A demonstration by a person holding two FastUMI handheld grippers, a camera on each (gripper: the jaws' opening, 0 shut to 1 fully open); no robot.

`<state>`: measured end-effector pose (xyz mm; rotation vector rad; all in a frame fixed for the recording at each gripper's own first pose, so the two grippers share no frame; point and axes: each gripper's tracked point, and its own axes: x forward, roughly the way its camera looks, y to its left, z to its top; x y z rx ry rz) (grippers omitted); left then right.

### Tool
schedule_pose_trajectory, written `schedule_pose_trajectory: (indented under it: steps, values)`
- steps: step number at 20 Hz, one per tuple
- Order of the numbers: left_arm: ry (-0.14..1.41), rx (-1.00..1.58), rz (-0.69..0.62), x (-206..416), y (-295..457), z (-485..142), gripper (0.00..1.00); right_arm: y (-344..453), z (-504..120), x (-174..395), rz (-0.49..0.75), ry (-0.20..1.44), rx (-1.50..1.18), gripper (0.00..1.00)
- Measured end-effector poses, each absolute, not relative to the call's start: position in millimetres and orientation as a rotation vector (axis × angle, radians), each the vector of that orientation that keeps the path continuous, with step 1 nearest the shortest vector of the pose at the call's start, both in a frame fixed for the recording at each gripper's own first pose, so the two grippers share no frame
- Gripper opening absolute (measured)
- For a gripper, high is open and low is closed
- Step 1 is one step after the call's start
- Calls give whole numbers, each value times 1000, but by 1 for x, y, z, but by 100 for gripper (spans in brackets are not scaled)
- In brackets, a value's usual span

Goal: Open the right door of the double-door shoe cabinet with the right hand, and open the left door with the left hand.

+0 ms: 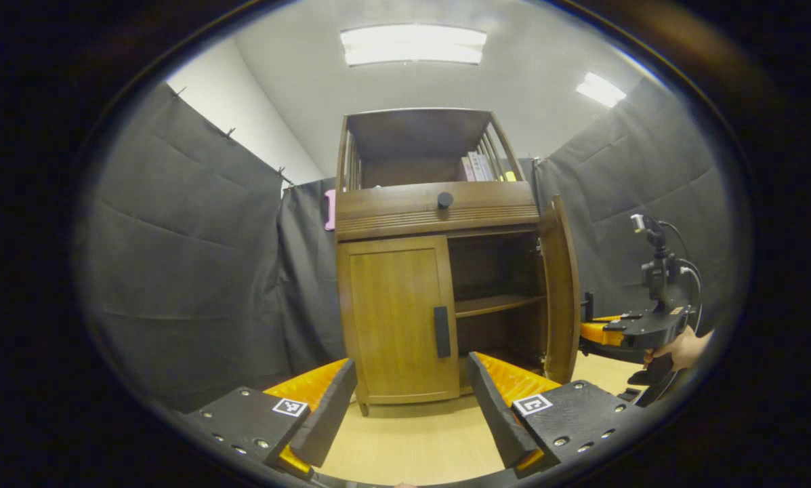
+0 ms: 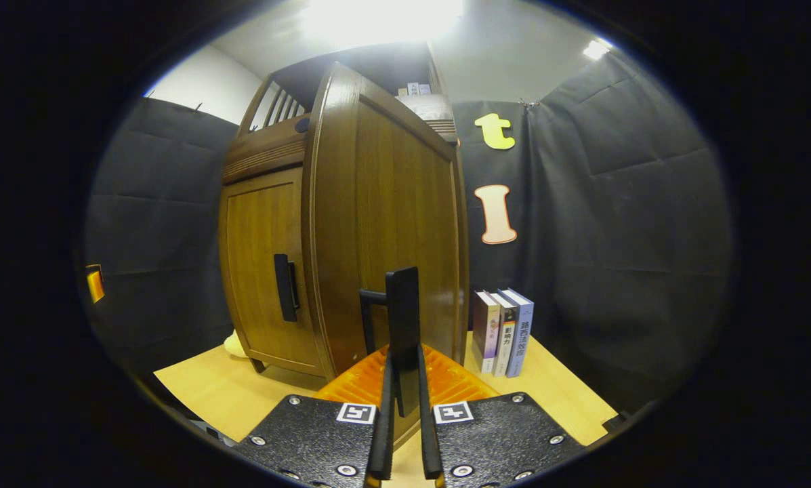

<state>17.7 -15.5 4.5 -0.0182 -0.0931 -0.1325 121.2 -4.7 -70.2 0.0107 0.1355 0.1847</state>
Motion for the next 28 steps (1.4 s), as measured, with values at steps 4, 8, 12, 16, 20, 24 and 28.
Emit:
schedule_pose_trajectory:
  steps: [4, 8, 12, 16, 20, 24, 28]
  values:
    - [-89, -19, -163, 29, -20, 2, 94, -32, -70, 121, 110, 132, -13, 17]
    - [-85, -21, -179, 42, -21, -3, 94, -61, -71, 120, 47, 135, 3, 14]
    - [-79, -21, -195, 52, -23, -6, 99, -84, -71, 112, -9, 132, 10, 10]
    - [-76, -15, -213, 61, -23, -7, 99, -108, -69, 102, -70, 125, 4, 2]
    - [-83, -18, -238, 64, -34, -4, 99, -128, -64, 95, -101, 120, 38, 2]
    - [-97, -28, -255, 81, -46, 1, 99, -124, -47, 87, -83, 101, 29, 10]
    - [-101, -41, -257, 102, -49, 4, 99, -116, -23, 69, -56, 63, 0, 20]
